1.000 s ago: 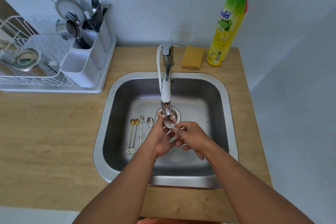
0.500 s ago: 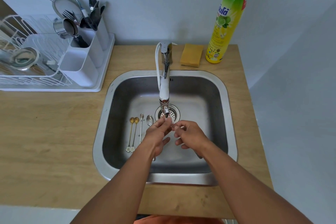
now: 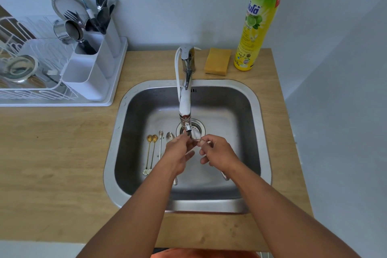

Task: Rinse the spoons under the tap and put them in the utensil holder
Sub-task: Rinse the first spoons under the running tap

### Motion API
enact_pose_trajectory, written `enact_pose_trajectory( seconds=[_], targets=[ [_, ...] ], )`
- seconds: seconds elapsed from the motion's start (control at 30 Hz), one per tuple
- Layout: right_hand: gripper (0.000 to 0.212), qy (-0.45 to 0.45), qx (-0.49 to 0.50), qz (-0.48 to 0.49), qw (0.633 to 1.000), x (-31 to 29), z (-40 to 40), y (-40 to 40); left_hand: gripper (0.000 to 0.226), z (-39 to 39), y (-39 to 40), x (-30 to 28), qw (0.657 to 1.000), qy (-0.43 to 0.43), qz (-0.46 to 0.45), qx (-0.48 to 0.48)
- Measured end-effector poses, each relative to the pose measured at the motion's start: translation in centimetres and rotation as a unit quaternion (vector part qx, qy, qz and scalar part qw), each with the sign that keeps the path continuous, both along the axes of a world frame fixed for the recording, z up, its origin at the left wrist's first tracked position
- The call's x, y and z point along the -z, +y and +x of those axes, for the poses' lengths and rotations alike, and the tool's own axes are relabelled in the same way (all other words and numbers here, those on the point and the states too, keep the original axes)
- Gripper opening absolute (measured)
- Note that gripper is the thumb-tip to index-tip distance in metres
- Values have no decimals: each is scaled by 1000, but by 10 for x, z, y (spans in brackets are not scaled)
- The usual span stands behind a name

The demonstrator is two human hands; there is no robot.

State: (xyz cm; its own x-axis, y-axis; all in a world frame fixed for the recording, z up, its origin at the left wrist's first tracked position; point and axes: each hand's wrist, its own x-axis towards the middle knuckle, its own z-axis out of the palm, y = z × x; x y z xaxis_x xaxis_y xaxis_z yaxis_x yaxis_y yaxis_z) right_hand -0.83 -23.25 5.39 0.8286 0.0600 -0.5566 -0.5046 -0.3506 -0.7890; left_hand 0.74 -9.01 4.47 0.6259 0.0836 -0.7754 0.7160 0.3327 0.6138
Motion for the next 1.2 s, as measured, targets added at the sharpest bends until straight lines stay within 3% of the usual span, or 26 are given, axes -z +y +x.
enact_pose_trajectory(
  seconds=[0.13,0.3,0.4,0.5,0.6,0.77,0.93,1.07,1.13,1.2],
  targets=[
    [23,50,7,79,996,-5,4,-2,17,-16,11,7,988,-47,-146,12],
    [18,145,-6,198,969,-6,5,-4,29,-18,19,11,979,-72,-184,59],
    [19,165,-9,231,959,-8,4,-6,31,-12,18,11,982,-77,-163,63],
    [21,129,-17,182,975,-8,1,-2,29,-3,12,13,996,-70,-46,11],
    [16,80,-32,116,990,-7,-4,2,11,3,6,11,993,-92,75,-6],
    [18,15,-66,2,998,-5,-7,6,24,-1,-5,4,979,-115,168,-26],
    [21,-23,-134,-162,977,-10,-9,-2,16,1,10,-3,948,-153,264,85],
    [23,-91,-195,-278,936,-12,-13,-9,29,1,10,-11,907,-165,350,163],
    [23,-103,-190,-294,931,-11,-15,-7,29,-1,7,-9,911,-151,356,143],
    [23,-89,-177,-283,938,-10,-15,-6,26,-1,5,-6,957,-97,266,68]
  ],
)
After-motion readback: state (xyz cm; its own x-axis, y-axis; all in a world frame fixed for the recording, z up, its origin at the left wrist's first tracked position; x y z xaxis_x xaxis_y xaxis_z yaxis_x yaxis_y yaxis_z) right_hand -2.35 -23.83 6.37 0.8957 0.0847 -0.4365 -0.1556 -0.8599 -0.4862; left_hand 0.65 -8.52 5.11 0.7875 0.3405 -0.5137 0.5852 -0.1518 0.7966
